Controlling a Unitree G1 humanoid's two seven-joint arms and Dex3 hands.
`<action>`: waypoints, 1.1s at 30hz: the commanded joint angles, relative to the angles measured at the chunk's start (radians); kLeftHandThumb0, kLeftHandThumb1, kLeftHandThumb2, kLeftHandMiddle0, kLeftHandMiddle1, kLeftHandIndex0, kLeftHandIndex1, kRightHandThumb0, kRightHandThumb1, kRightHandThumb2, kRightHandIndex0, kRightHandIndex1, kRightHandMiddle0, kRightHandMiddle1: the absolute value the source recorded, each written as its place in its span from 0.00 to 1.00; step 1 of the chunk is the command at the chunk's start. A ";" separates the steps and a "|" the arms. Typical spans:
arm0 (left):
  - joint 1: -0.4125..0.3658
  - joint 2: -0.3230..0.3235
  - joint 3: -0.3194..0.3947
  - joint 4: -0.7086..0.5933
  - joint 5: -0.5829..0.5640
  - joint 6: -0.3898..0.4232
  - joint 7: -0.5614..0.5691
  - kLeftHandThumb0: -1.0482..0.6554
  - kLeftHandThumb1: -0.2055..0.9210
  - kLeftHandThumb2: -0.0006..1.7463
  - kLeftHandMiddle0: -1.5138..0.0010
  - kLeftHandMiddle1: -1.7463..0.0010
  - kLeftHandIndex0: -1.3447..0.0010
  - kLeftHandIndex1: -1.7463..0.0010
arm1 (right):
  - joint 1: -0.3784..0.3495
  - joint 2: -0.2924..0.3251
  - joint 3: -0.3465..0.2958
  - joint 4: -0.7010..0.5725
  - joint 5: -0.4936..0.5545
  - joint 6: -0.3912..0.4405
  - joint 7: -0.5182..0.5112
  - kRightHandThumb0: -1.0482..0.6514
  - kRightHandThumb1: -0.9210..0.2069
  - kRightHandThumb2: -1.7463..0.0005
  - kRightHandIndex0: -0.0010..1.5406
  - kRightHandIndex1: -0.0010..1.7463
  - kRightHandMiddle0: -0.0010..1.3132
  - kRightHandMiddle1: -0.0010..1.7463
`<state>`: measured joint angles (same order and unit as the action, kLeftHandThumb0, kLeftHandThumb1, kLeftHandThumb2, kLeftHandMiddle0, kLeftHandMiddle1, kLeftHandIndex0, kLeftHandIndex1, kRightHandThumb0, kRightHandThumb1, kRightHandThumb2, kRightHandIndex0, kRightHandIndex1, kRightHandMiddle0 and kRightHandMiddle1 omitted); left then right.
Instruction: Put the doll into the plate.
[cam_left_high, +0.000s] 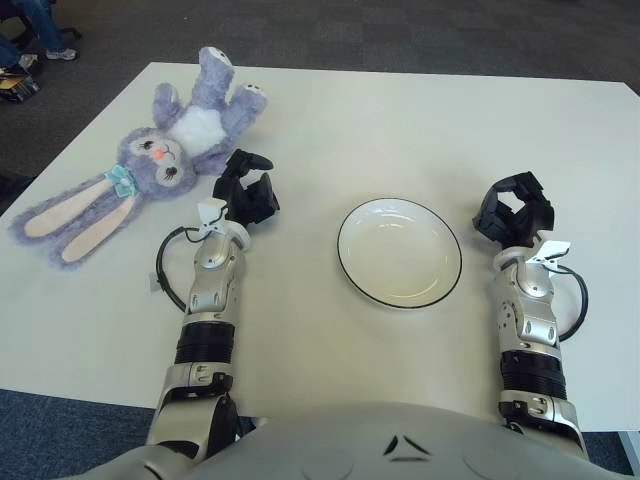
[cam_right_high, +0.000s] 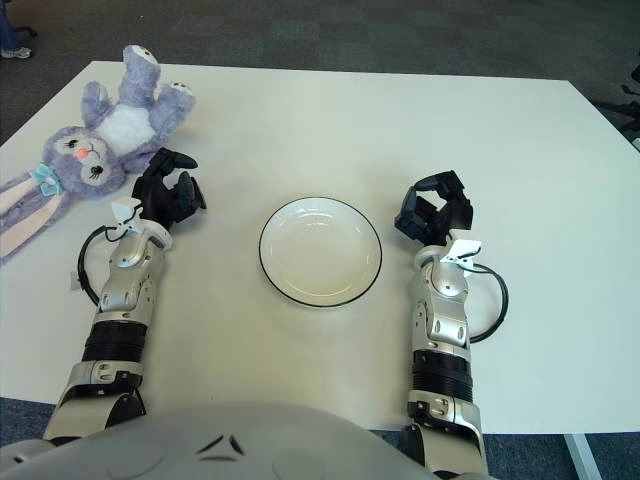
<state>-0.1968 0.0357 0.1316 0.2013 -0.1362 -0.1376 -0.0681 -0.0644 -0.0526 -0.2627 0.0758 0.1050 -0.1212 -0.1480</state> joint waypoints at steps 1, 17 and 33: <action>0.009 0.004 0.001 0.020 -0.004 -0.025 -0.015 0.37 0.64 0.61 0.28 0.00 0.66 0.00 | 0.059 0.020 -0.006 0.027 0.005 0.006 -0.002 0.35 0.46 0.31 0.74 1.00 0.42 1.00; 0.005 0.010 -0.001 0.045 0.028 -0.091 -0.004 0.37 0.66 0.59 0.29 0.00 0.67 0.00 | 0.051 0.023 -0.005 0.034 0.004 0.013 -0.006 0.35 0.46 0.30 0.74 1.00 0.42 1.00; 0.011 0.006 -0.002 0.043 0.049 -0.128 0.017 0.37 0.67 0.58 0.29 0.00 0.68 0.00 | 0.049 0.025 -0.004 0.034 0.002 0.020 -0.011 0.35 0.46 0.30 0.75 1.00 0.42 1.00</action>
<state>-0.2070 0.0444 0.1310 0.2267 -0.1038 -0.2349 -0.0663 -0.0663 -0.0490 -0.2628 0.0804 0.1047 -0.1093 -0.1526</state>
